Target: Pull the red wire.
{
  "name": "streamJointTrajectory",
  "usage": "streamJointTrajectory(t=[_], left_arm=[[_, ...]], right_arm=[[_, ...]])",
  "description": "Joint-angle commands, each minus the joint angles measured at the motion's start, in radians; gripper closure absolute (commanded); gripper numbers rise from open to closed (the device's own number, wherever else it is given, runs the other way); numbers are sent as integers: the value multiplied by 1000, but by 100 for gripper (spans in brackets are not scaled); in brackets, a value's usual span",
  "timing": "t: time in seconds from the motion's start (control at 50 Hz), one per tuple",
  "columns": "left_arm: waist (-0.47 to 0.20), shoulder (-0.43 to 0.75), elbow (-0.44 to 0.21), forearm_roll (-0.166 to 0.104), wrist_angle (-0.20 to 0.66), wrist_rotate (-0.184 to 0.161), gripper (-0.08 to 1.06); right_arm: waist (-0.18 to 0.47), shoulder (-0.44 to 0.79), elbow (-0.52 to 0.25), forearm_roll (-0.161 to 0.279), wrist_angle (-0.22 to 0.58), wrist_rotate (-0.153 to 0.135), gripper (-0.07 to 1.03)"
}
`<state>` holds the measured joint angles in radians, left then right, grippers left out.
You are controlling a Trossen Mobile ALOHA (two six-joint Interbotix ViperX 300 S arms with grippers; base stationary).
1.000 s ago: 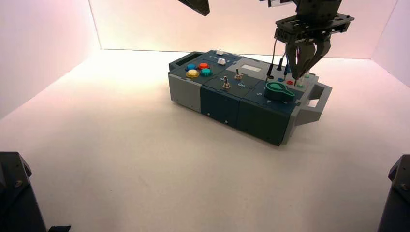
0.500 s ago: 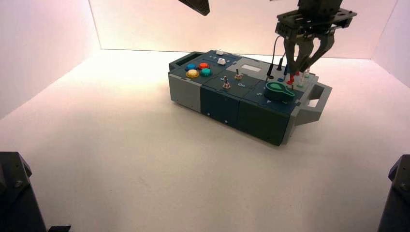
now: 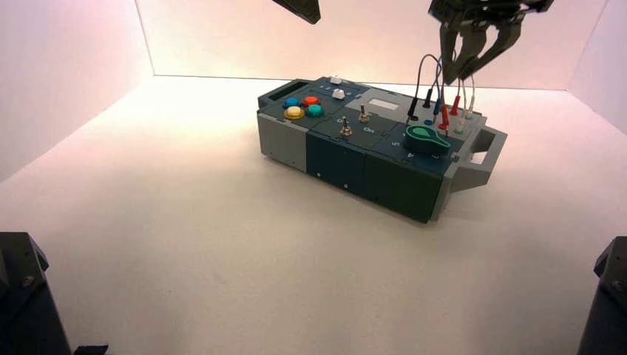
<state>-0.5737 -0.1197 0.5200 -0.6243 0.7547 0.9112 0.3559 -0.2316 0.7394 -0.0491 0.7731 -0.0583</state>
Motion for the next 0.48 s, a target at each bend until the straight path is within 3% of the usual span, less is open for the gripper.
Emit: streamJointTrajectory(t=[0.02,0.22,0.48], left_arm=[[0,-29,-8,0,-5,0,101],[0,-29,-6,0,-5,0,101],[2,-29,-3,0,-5,0,101]], right_arm=[[-11,-49,-5,2,-21,8,61],[-63,-101,14,0,-55,18,61],[-71,-135,20,0,-63,18,61]])
